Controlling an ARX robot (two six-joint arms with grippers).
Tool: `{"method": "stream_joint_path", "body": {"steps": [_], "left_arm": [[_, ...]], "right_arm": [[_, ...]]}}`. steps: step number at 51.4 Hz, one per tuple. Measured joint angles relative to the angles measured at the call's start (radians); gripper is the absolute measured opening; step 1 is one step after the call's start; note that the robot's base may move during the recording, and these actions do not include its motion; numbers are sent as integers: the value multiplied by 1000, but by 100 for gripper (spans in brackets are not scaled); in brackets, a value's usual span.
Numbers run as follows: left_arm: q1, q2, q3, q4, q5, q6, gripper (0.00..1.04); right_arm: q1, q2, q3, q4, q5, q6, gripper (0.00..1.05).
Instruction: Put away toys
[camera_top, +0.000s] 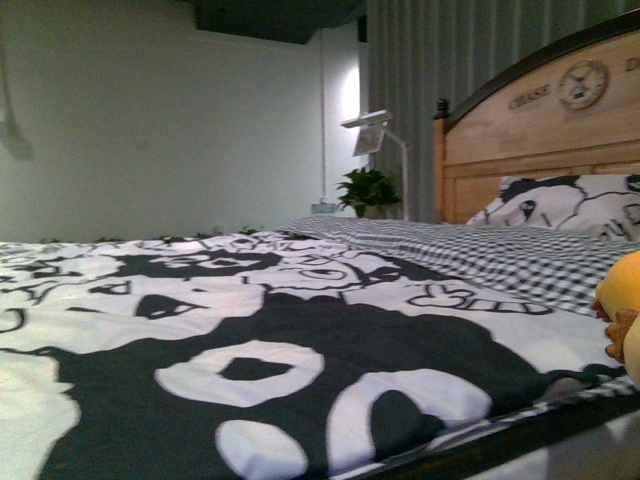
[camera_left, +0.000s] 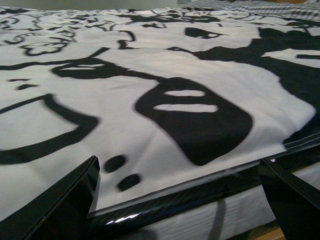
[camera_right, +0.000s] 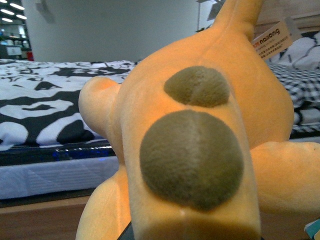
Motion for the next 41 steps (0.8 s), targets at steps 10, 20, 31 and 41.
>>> {"method": "stream_joint_path", "body": {"steps": [10,20,31,41], "left_arm": [[0,0,0,0,-1,0,98],[0,-1,0,0,-1,0,98],[0,-1,0,0,-1,0,98],[0,0,0,0,0,0,98]], "right_arm": [[0,0,0,0,-2,0,8],[0,-1,0,0,-2,0,8],[0,-1,0,0,-1,0,8],[0,-2,0,0,-2,0,8]]}}
